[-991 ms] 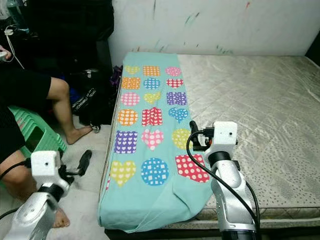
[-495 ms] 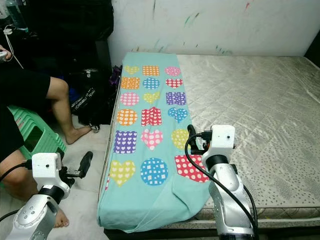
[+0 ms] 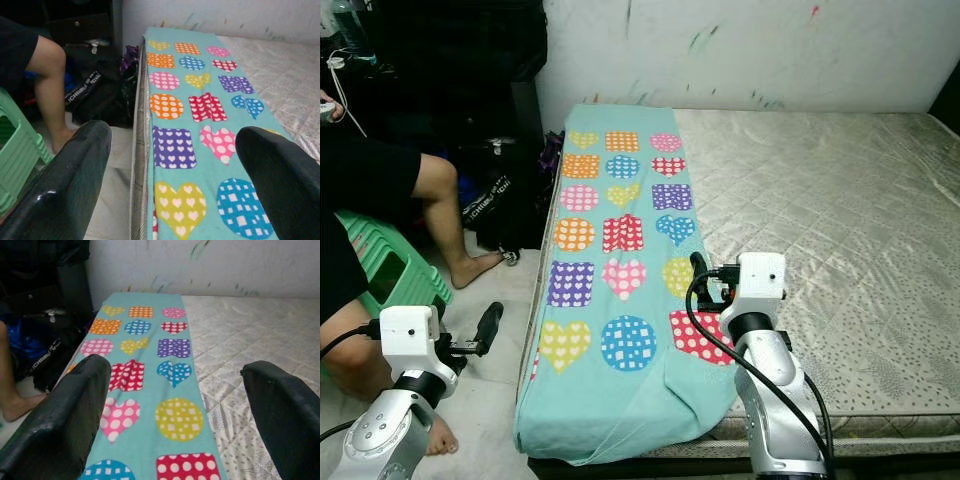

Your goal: Clean up the room

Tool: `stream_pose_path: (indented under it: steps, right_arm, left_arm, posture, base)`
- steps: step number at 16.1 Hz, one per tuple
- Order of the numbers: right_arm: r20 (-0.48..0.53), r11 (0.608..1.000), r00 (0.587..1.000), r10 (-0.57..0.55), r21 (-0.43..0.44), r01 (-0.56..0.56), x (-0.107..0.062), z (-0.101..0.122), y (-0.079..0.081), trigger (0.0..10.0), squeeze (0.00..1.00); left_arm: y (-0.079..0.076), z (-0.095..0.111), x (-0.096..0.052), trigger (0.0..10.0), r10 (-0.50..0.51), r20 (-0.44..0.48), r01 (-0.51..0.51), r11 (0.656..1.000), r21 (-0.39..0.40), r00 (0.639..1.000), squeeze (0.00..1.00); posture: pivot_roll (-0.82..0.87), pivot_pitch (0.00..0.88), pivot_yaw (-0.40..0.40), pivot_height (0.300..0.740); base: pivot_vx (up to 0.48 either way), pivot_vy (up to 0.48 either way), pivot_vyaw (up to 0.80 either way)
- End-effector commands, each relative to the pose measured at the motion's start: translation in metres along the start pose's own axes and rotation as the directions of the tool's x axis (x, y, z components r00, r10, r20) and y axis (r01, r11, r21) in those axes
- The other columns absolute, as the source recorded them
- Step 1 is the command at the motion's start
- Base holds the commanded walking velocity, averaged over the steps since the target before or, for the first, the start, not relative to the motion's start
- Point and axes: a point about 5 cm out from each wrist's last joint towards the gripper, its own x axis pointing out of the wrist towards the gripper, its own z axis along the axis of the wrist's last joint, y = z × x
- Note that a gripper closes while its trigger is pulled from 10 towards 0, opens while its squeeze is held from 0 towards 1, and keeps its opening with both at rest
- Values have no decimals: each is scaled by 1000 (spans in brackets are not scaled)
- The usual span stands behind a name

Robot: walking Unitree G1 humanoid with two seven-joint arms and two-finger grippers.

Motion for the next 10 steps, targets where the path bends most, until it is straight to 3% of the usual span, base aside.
stream_pose_path:
  steps: [1, 5, 10]
  right_arm:
    - [15, 1000, 1000, 9, -2, -9, 0, 5, 1, 10000, 0]
    - [13, 1000, 1000, 18, -5, -18, -1, 5, 3, 10000, 0]
    - [17, 999, 999, 39, -14, -38, 1, 6, 4, 10000, 0]
  left_arm:
    - [0, 3, 1, 10000, 1, 5, -1, 1000, -4, 1000, 0]
    - [0, 3, 1, 10000, 7, 6, -7, 1000, -10, 1000, 0]
    - [1, 3, 2, 10000, 17, 6, -16, 1000, -16, 1000, 0]
  posture:
    - [-116, 0, -28, 740]
    - [-115, 0, -27, 740]
    - [-117, 0, -28, 705]
  base:
    - [0, 0, 0]
    - [0, 0, 0]
    - [0, 0, 0]
